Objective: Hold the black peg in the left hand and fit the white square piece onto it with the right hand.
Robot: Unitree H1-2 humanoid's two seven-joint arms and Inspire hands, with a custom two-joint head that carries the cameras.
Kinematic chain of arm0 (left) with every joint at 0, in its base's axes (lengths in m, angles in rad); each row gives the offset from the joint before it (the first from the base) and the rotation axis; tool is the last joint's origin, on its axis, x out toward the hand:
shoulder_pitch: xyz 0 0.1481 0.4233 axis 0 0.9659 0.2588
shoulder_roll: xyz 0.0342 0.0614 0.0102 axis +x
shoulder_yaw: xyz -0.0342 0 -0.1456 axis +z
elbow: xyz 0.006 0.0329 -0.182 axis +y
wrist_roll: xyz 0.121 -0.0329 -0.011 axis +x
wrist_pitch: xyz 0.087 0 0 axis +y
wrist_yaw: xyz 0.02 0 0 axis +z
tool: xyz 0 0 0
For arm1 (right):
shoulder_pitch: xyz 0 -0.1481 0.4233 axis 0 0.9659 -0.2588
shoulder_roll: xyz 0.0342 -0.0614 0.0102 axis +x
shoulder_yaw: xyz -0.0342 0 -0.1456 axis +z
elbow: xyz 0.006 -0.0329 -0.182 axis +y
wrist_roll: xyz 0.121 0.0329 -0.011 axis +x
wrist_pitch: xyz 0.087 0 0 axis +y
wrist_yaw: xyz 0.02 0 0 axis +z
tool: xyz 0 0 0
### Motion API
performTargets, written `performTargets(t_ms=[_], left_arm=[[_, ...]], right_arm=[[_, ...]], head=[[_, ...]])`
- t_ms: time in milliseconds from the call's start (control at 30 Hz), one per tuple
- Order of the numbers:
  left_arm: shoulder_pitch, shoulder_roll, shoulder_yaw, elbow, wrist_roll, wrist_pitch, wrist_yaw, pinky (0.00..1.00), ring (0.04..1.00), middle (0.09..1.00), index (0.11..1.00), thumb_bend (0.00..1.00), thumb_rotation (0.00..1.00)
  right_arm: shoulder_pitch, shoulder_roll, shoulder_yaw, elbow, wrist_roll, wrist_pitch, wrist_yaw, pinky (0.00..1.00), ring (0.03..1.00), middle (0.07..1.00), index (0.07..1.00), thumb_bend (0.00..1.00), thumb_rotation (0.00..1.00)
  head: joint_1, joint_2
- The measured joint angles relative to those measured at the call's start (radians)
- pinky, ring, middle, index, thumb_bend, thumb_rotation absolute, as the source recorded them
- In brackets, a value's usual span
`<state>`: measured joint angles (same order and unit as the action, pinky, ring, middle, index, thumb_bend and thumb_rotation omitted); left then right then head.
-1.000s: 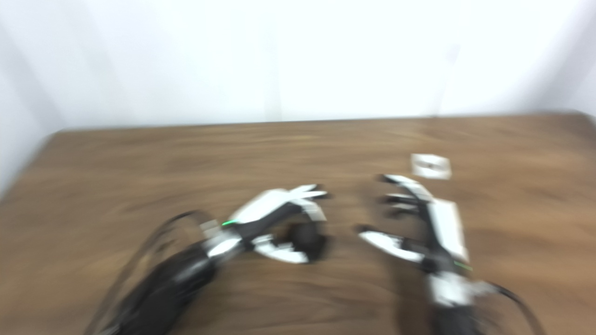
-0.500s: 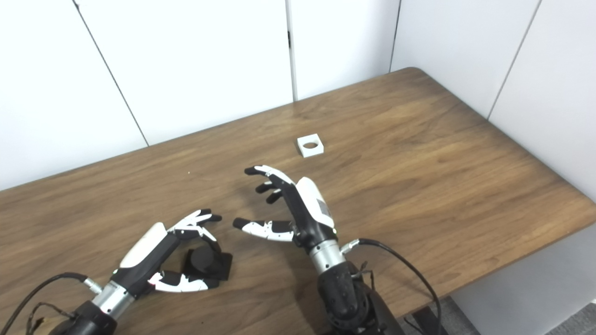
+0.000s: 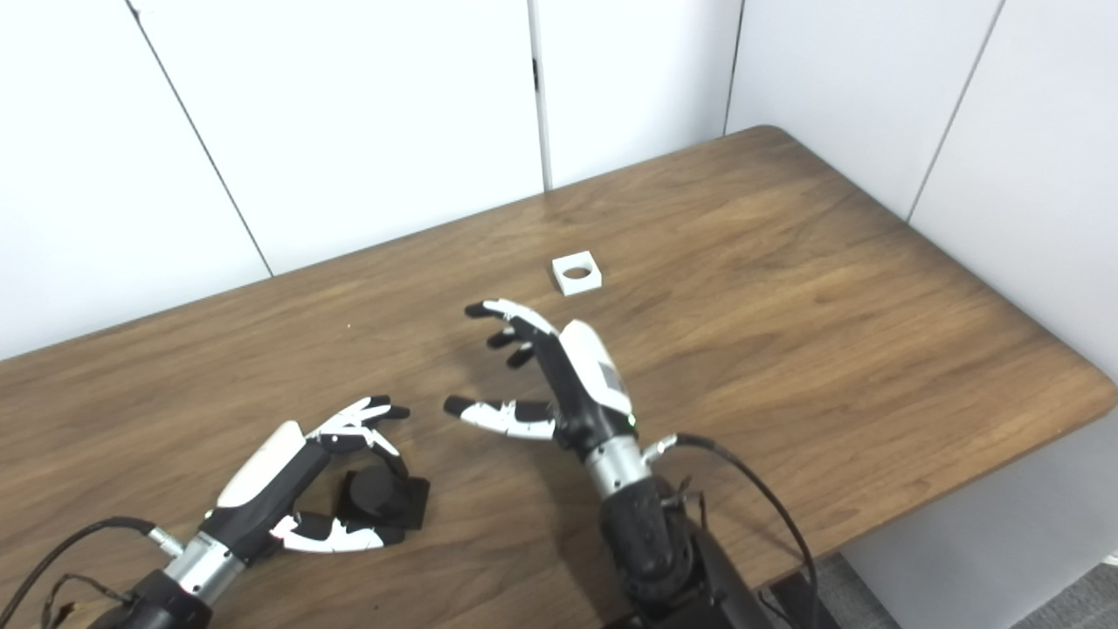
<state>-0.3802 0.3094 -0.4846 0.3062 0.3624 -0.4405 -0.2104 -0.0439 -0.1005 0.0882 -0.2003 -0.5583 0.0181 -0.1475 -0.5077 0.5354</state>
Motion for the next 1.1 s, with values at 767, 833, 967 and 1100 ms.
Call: performTargets(t_ms=[767,833,967,1100], left_arm=[[0.002,0.0,0.006,0.004,0.001,-0.014,0.0,0.89,0.949,0.877,0.489,0.52,0.06],[0.002,0.0,0.007,0.003,0.0,-0.014,0.0,0.89,0.95,0.879,0.489,0.52,0.06],[0.002,0.001,0.01,0.003,0.0,-0.013,-0.003,0.88,0.949,0.877,0.489,0.52,0.06],[0.002,0.0,0.011,0.003,0.0,-0.014,-0.003,0.87,0.945,0.873,0.489,0.52,0.06]], right_arm=[[-0.47,-0.354,0.029,0.317,-0.143,0.17,0.237,0.67,0.839,0.896,0.76,0.64,0.35],[-0.499,-0.379,0.047,0.361,-0.16,0.17,0.245,0.67,0.837,0.893,0.754,0.64,0.35],[-0.553,-0.42,0.084,0.461,-0.172,0.165,0.267,0.69,0.847,0.9,0.762,0.64,0.37],[-0.586,-0.451,0.125,0.553,-0.178,0.158,0.286,0.74,0.868,0.905,0.775,0.64,0.51]], head=[[0.018,-0.005],[0.023,-0.003],[0.025,-0.005],[0.025,-0.005]])
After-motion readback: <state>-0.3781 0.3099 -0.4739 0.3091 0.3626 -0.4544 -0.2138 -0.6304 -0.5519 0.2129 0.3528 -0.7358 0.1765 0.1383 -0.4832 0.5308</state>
